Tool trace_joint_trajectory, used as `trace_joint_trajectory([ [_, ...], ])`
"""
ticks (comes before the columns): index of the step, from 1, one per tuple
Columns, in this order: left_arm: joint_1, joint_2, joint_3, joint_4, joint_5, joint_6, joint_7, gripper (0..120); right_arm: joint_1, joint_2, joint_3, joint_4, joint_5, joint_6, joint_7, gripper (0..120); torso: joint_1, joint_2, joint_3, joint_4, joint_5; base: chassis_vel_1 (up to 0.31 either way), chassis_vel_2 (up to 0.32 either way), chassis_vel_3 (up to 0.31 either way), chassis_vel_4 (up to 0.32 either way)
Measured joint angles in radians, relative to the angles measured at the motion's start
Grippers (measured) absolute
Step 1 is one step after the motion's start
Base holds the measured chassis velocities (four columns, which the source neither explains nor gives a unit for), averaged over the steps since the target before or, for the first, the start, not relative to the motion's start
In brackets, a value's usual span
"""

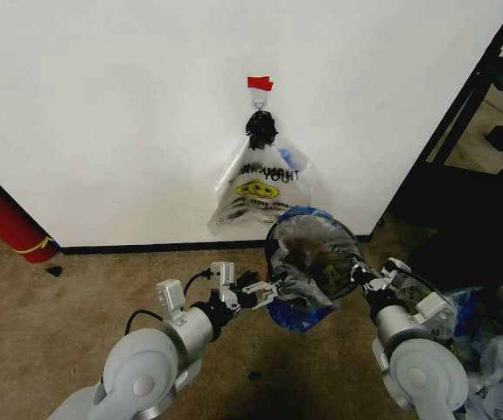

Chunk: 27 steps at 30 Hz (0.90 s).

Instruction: Pick up the garbage bag from the wall and place it over the trash bin.

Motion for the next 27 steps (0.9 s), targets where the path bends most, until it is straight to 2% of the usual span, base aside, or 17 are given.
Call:
trace_joint_trajectory([
  [2, 0.012, -0.008, 0.007, -0.001, 0.005, 0.006, 0.001, 53, 0.001, 0.005, -0.002, 0.002, -0.002, 0.001, 0.001, 1, 0.0, 0.0, 0.0, 0.0, 0.0, 0.0, 0.0, 0.0, 0.0],
  [5, 0.02, -0.015, 0.009, -0.001, 0.008, 0.009, 0.0, 47, 0.005, 0.008, -0.004, 0.002, 0.0, 0.001, 0.002, 1, 0.0, 0.0, 0.0, 0.0001, 0.0, 0.0, 0.0, 0.0, 0.0],
  [17, 0.031, -0.02, 0.007, 0.005, 0.012, -0.006, -0.006, 0, 0.016, 0.007, -0.009, -0.019, 0.007, 0.001, 0.004, 1, 0.0, 0.0, 0.0, 0.0001, 0.0, 0.0, 0.0, 0.0, 0.0],
  [27, 0.039, -0.021, -0.009, -0.009, 0.014, -0.02, -0.01, 0, 0.022, 0.006, -0.005, -0.028, 0.02, 0.001, 0.009, 1, 0.0, 0.0, 0.0, 0.0, 0.0, 0.0, 0.0, 0.0, 0.0],
])
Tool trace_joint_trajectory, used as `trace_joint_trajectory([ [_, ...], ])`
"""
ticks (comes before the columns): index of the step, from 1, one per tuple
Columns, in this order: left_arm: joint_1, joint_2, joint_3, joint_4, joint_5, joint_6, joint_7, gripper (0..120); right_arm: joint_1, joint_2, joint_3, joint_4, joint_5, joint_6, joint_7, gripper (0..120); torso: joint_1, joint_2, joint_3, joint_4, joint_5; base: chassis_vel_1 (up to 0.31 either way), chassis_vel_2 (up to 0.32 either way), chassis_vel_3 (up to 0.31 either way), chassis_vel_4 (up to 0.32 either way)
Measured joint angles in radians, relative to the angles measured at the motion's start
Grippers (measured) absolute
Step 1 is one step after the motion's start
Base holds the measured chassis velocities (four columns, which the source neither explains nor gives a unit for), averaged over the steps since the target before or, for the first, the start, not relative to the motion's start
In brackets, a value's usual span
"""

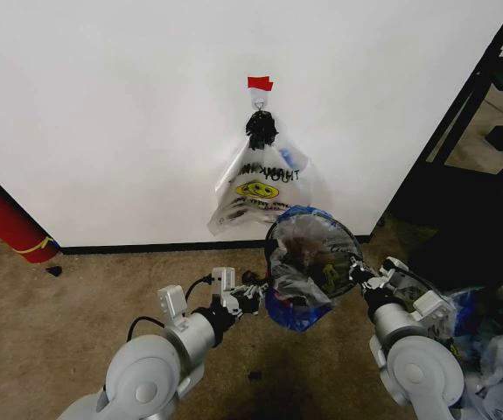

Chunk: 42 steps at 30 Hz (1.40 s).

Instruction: Pick up the garbage bag from the wall and place it over the trash bin.

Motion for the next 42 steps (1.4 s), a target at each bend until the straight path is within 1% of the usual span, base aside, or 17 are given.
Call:
trace_joint_trajectory([
  [7, 0.02, -0.04, -0.015, 0.021, 0.035, -0.036, -0.008, 0, 0.0, 0.01, 0.0, 0.001, 0.03, -0.003, 0.008, 1, 0.0, 0.0, 0.0, 0.0, 0.0, 0.0, 0.0, 0.0, 0.0],
  [10, 0.052, -0.104, -0.021, 0.059, 0.091, -0.065, -0.018, 0, 0.002, 0.011, 0.005, 0.001, 0.047, -0.006, 0.013, 1, 0.0, 0.0, 0.0, 0.0001, -0.0001, 0.0, 0.0, 0.0, 0.0],
  [12, 0.067, -0.131, -0.025, 0.071, 0.107, -0.074, -0.02, 0, 0.004, 0.01, 0.008, 0.001, 0.056, -0.008, 0.016, 1, 0.0, 0.0, 0.0, 0.0001, -0.0001, 0.0, 0.0, 0.0, 0.0],
  [13, 0.067, -0.131, -0.025, 0.071, 0.107, -0.074, -0.02, 0, 0.004, 0.01, 0.008, 0.001, 0.056, -0.008, 0.016, 1, 0.0, 0.0, 0.0, 0.0001, -0.0001, 0.0, 0.0, 0.0, 0.0],
  [20, 0.105, -0.188, -0.02, 0.101, 0.16, -0.093, -0.022, 0, 0.006, 0.013, 0.01, -0.001, 0.075, -0.012, 0.021, 1, 0.0, 0.0, 0.0, 0.0, 0.0, 0.0, 0.0, 0.0, 0.0],
  [27, 0.124, -0.203, -0.007, 0.137, 0.195, -0.096, -0.018, 0, 0.005, 0.014, 0.011, 0.008, 0.089, -0.017, 0.025, 1, 0.0, 0.0, 0.0, 0.0, 0.0, 0.0, 0.0, 0.0, 0.0],
  [42, 0.154, -0.213, 0.004, 0.156, 0.226, -0.097, -0.002, 0, -0.005, 0.019, 0.009, 0.019, 0.096, -0.022, 0.026, 1, 0.0, 0.0, 0.0, 0.0001, -0.0001, 0.0, 0.0, 0.0, 0.0],
])
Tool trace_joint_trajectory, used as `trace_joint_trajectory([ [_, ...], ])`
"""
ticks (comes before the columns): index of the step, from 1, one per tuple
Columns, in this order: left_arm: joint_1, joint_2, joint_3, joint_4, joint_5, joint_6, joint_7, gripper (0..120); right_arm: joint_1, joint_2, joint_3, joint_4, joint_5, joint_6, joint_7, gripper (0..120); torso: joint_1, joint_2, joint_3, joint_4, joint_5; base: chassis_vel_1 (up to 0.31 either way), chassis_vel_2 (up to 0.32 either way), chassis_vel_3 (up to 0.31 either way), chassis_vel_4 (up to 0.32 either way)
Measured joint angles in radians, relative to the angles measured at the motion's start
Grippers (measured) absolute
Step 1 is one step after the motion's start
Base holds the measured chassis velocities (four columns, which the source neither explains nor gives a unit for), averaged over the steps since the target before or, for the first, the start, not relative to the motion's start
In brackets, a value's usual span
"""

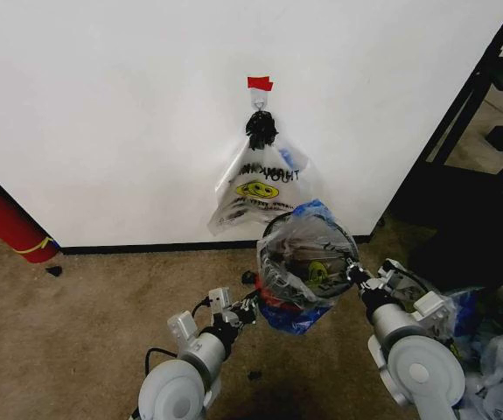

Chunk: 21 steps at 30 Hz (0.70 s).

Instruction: Pick up the garbage bag from the wall and place it over the trash bin.

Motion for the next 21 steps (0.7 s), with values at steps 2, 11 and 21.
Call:
trace_joint_trajectory([
  [2, 0.001, 0.0, 0.0, 0.0, 0.002, -0.001, 0.0, 0, 0.0, 0.0, 0.0, 0.0, 0.0, 0.0, 0.0, 1, 0.0, 0.0, 0.0, 0.0, 0.0, 0.0, 0.0, 0.0, 0.0],
  [11, 0.022, 0.053, -0.042, -0.081, 0.063, 0.019, -0.007, 28, 0.008, -0.012, 0.0, -0.019, -0.02, 0.001, -0.006, 1, 0.0, 0.0, 0.0, 0.0, 0.0, 0.0, 0.0, 0.0, 0.0],
  [21, 0.026, 0.181, -0.127, -0.217, 0.08, 0.004, -0.005, 65, 0.003, -0.033, -0.006, -0.039, -0.07, 0.01, -0.04, 1, 0.0, 0.0, 0.0, 0.0001, -0.0001, 0.0, 0.0, 0.0, 0.0],
])
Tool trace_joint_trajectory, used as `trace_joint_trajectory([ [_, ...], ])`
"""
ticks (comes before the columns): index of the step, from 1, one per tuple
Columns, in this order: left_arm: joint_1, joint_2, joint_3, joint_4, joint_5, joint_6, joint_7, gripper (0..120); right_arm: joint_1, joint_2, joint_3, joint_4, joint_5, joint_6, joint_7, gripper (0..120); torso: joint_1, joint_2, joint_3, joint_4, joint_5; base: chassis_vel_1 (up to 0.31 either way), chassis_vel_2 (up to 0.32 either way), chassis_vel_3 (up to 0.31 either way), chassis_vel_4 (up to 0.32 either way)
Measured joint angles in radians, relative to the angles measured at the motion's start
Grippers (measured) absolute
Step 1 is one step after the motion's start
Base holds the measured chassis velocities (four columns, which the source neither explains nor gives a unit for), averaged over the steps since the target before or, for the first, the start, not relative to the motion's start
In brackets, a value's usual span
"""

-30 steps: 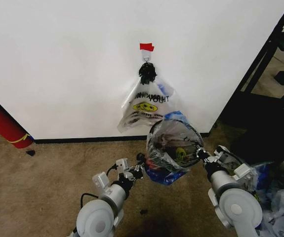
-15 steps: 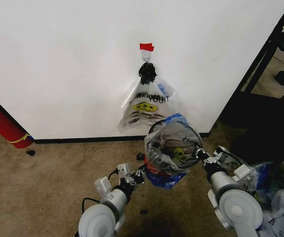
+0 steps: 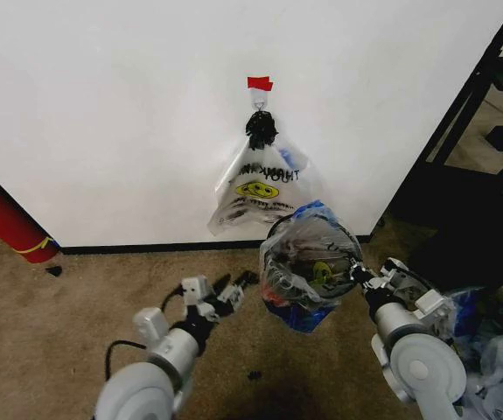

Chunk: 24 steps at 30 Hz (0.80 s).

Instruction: Pick up the garbage bag from the wall and place it over the trash bin.

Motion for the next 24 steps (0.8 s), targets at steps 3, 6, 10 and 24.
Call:
trace_joint_trajectory([
  [3, -0.044, 0.055, 0.003, -0.017, -0.026, -0.001, 0.001, 73, -0.003, -0.003, -0.01, -0.003, -0.021, 0.004, -0.014, 1, 0.0, 0.0, 0.0, -0.0004, 0.0002, 0.0, 0.0, 0.0, 0.0],
  [6, -0.143, 0.134, 0.027, -0.017, -0.066, 0.001, 0.024, 86, -0.009, -0.022, -0.031, -0.011, -0.072, 0.018, -0.055, 1, 0.0, 0.0, 0.0, -0.0004, -0.0001, 0.0, 0.0, 0.0, 0.0],
  [10, -0.187, 0.187, 0.03, -0.019, -0.097, 0.009, 0.038, 97, 0.004, -0.051, -0.064, -0.034, -0.1, 0.035, -0.101, 1, 0.0, 0.0, 0.0, -0.0005, 0.0, 0.0, 0.0, 0.0, 0.0],
  [24, -0.45, 0.266, 0.079, 0.048, -0.379, 0.084, -0.017, 99, 0.025, -0.159, -0.118, -0.145, -0.206, 0.208, -0.355, 1, 0.0, 0.0, 0.0, 0.0, -0.0002, 0.0, 0.0, 0.0, 0.0],
])
